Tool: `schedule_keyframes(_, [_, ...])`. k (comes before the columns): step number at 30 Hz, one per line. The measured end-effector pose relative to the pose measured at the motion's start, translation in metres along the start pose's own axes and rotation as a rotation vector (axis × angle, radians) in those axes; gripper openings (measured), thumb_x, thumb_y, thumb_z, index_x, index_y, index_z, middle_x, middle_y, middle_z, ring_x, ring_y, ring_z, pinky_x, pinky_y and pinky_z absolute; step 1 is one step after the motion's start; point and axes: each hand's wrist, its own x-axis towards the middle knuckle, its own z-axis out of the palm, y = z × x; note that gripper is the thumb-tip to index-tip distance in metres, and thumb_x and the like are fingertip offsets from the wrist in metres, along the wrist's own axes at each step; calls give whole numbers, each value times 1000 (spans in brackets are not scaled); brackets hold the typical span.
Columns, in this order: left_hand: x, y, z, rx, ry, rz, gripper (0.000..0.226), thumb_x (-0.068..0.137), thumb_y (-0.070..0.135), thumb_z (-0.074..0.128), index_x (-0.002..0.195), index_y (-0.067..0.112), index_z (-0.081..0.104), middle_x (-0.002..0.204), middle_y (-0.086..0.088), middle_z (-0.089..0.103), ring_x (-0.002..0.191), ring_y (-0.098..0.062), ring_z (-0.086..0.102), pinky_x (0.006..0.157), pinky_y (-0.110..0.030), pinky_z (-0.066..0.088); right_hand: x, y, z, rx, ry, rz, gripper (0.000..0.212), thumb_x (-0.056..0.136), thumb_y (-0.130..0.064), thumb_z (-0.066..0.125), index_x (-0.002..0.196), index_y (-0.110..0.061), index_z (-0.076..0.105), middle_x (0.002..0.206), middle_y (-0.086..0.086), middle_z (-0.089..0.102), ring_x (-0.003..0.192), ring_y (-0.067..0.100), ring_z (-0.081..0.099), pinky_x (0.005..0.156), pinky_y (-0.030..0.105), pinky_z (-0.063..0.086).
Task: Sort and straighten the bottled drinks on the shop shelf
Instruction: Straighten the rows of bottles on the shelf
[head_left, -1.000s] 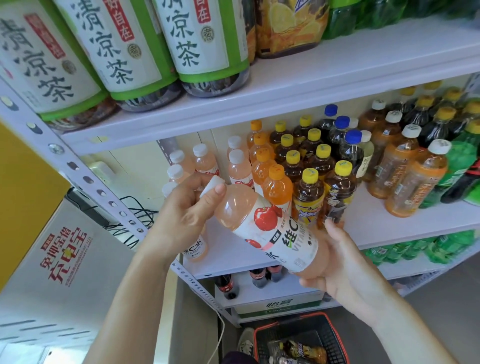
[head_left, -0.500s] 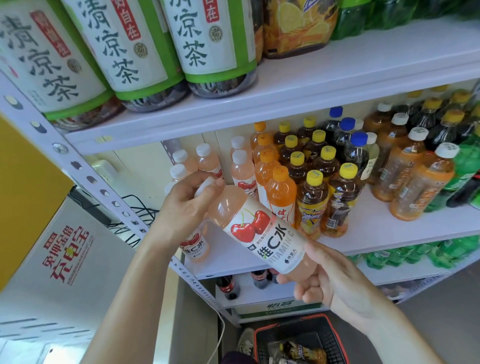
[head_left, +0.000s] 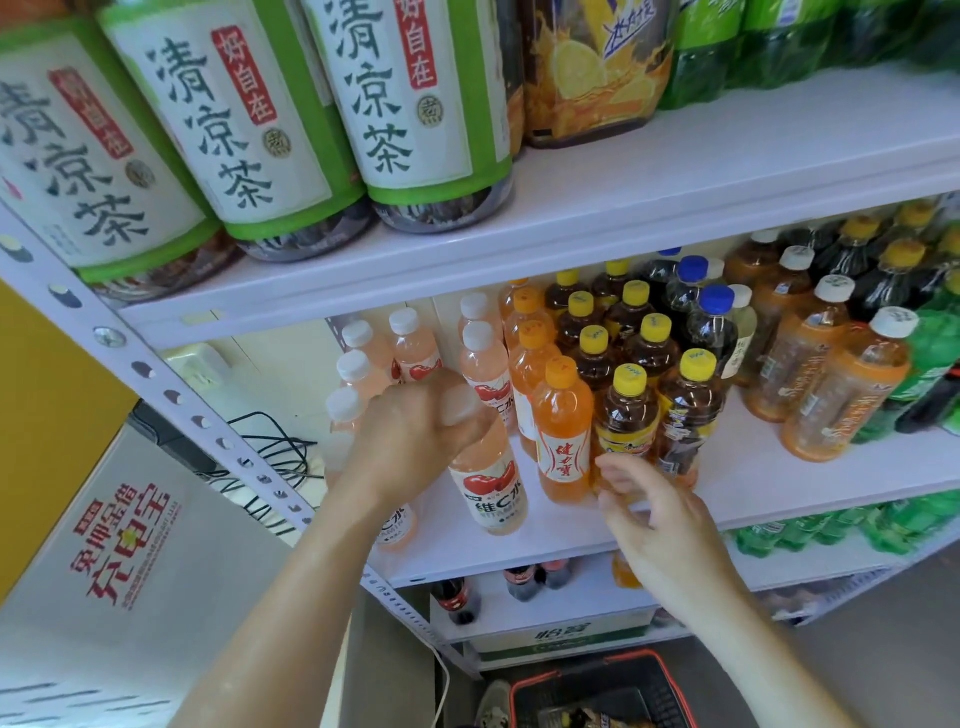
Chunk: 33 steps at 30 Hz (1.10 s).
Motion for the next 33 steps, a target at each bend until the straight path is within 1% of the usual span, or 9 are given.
schedule_keyframes(3, [18,-8,26,61,-34,-22,42,87,58,60,115,27,60,90,-3,72,83,-26,66,61,-30,40,9,-4,0,-168,131,-190,38,87,-10,66,122,-23,59,113,-16,56,101,-4,46,80,5,39])
schedule_keyframes(6, [38,-12,53,123,-56,-26,44,89,56,59,117,21,57,90,-5,71,81,-26,66,51,-24,32,22,-10,0,-253,155,-253,49,86,-10,66,133,-15,52,131,1,53,118,15,48,94,24,40])
schedule_keyframes(10, [62,-16,77,156,-121,-67,49,92,54,56,124,17,52,98,-10,70,83,-29,67,67,-37,55,36,-12,5,-285,115,-275,57,86,-8,65,140,-12,46,137,10,48,125,25,48,100,38,47])
schedule_keyframes(14, [71,-27,82,57,-115,-127,52,92,53,57,130,18,51,109,-12,67,90,-28,66,67,-32,46,43,-10,14,-358,71,-290,62,87,-10,65,144,-15,41,141,9,45,124,28,47,98,40,48])
schedule_keyframes(18, [80,-33,72,-87,-119,-227,50,92,63,46,119,23,58,94,1,63,85,-23,63,73,-36,51,45,-5,19,-438,84,-308,64,85,-13,67,144,-13,42,142,9,45,124,28,46,100,41,47])
schedule_keyframes(20, [92,-41,62,-109,41,-286,38,96,49,45,113,19,63,99,-8,66,94,-32,64,83,-40,51,45,-4,20,-447,97,-314,64,85,-13,68,143,-10,42,141,9,45,123,28,47,99,40,47])
schedule_keyframes(22, [106,-51,54,52,126,-296,33,94,25,51,123,13,60,120,-19,59,109,-38,57,91,-41,46,45,-5,21,-447,114,-317,63,84,-12,69,142,-9,44,140,10,47,120,28,48,97,40,47])
schedule_keyframes(27, [132,-66,56,317,-130,-267,48,95,20,51,141,7,44,145,-22,45,128,-37,48,98,-42,38,40,-7,22,-359,203,-296,55,83,-10,70,135,-9,51,134,11,50,115,26,50,92,32,44])
schedule_keyframes(33, [138,-79,57,302,-136,-313,37,94,29,60,126,11,54,123,-17,61,118,-34,52,79,-35,37,31,-9,24,-170,269,-349,42,86,-2,66,127,-5,58,125,9,54,112,23,54,88,32,51])
